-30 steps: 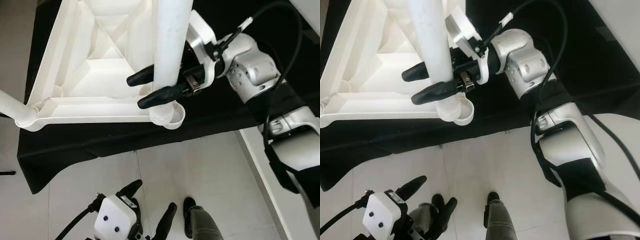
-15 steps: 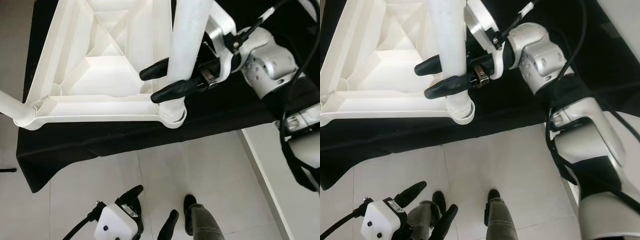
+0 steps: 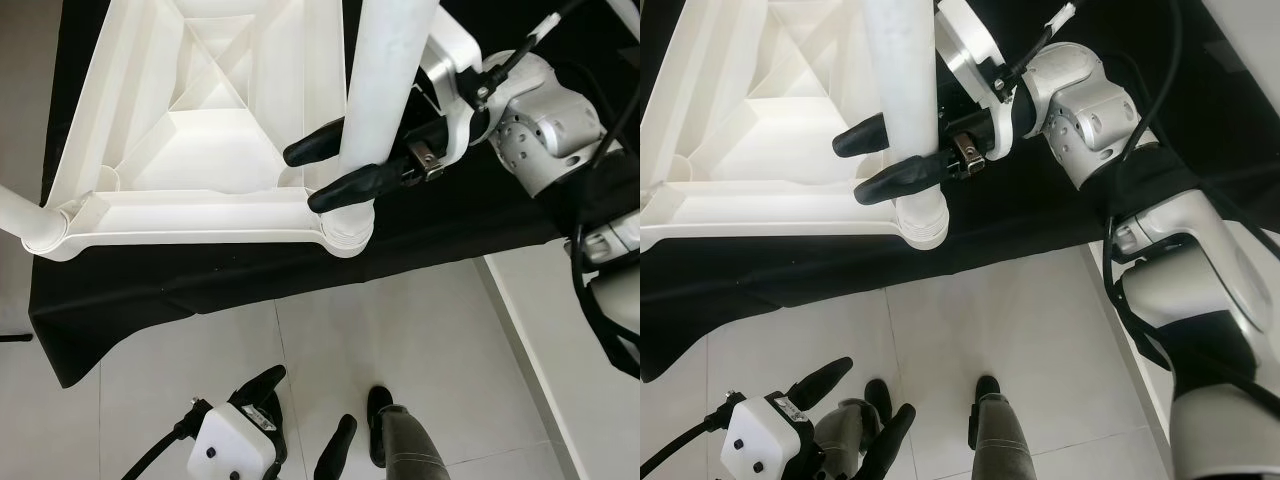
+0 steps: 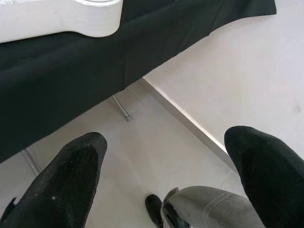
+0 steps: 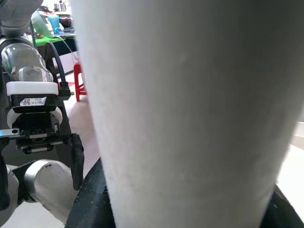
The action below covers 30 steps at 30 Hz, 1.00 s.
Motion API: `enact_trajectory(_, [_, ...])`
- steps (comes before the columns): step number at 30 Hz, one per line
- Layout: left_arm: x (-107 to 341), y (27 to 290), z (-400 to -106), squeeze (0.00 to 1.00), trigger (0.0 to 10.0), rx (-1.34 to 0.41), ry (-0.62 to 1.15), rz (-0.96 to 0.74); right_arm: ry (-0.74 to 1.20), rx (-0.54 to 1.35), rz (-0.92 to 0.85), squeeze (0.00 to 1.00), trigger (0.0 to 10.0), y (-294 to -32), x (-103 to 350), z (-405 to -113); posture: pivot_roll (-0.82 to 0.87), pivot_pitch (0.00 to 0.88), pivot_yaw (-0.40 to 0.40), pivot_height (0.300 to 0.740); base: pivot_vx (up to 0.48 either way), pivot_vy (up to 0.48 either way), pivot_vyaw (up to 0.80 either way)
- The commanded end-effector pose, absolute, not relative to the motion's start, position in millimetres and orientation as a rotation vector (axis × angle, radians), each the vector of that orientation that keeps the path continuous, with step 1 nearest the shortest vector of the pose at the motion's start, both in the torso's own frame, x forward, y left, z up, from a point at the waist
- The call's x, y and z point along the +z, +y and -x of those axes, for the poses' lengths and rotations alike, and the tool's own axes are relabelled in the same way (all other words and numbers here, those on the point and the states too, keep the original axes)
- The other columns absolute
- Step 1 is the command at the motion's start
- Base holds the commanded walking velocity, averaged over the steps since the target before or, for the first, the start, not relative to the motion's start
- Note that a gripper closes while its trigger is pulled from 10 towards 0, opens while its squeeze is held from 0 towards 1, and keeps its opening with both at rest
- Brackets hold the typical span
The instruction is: Building children table
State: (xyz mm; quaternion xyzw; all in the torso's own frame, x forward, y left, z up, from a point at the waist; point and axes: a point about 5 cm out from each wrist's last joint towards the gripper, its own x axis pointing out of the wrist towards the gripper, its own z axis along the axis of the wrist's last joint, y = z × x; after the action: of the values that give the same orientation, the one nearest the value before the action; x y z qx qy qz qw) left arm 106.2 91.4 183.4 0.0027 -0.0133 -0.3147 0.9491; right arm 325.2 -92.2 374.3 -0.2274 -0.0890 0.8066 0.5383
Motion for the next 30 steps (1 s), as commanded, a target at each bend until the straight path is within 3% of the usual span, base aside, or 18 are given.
enact_trajectory(1, [180.1, 91.6, -103.1, 0.00, 10.0, -0.644, 0.004, -0.020, -0.020, 1.946, 0.521, 0.00, 10.0, -89.2, 337.6, -332.5, 0.10, 0.505, 0.052, 0.740, 0.000, 0.000, 0.00])
enact_trajectory(14, [180.2, 92.2, -104.1, 0.00, 10.0, -0.646, 0.005, -0.019, -0.054, 1.937, 0.468, 0.00, 10.0, -75.3, 330.8, -340.6, 0.09, 0.503, 0.049, 0.740, 0.000, 0.000, 0.00])
enact_trajectory(22, [180.3, 92.0, -105.5, 0.00, 10.0, -0.646, 0.007, -0.021, -0.049, 1.861, 0.469, 0.00, 10.0, -82.5, 323.3, -347.9, 0.08, 0.498, 0.043, 0.740, 0.000, 0.000, 0.00])
enact_trajectory(30, [178.7, 91.0, -109.3, 0.00, 10.0, -0.652, 0.002, -0.018, -0.020, 1.508, 0.465, 0.00, 10.0, -119.2, 314.1, -345.8, 0.04, 0.485, 0.050, 0.740, 0.000, 0.000, 0.00])
